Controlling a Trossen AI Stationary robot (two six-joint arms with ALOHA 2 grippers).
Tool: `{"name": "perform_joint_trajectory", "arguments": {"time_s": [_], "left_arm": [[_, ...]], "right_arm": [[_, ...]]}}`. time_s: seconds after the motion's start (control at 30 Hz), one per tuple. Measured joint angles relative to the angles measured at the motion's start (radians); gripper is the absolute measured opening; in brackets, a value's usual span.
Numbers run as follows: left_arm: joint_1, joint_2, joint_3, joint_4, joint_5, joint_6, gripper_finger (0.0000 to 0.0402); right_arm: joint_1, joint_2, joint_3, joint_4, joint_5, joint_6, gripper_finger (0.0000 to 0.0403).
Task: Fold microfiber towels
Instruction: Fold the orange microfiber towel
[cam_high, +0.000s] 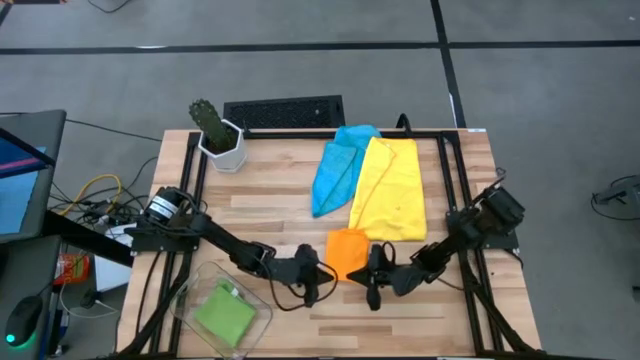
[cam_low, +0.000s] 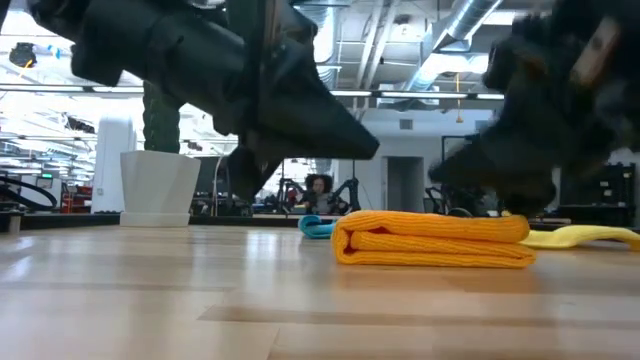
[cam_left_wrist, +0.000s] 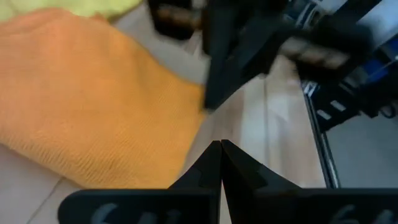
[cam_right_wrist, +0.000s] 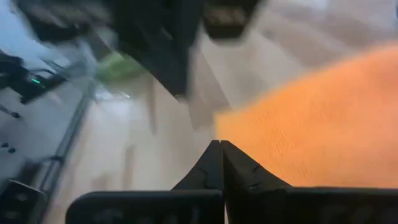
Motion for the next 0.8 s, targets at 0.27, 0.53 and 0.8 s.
{"name": "perform_joint_trajectory", "arguments": {"time_s": [0.27, 0.53, 0.8], "left_arm": [[0.018, 0.001, 0.000, -0.032, -0.073, 0.077, 0.0000], [0.032, 0.135, 0.001, 0.136, -0.016, 0.052, 0.0000], [0.025, 0.201, 0.005, 0.145, -0.021, 0.042, 0.0000]], "right_arm": [[0.037, 0.144, 0.004, 0.027, 0.076, 0.075, 0.0012], [0.023, 0.101, 0.001, -0.021, 0.051, 0.109, 0.0015], [0.031, 0.097, 0.005, -0.095, 0.050, 0.113, 0.0019]]}}
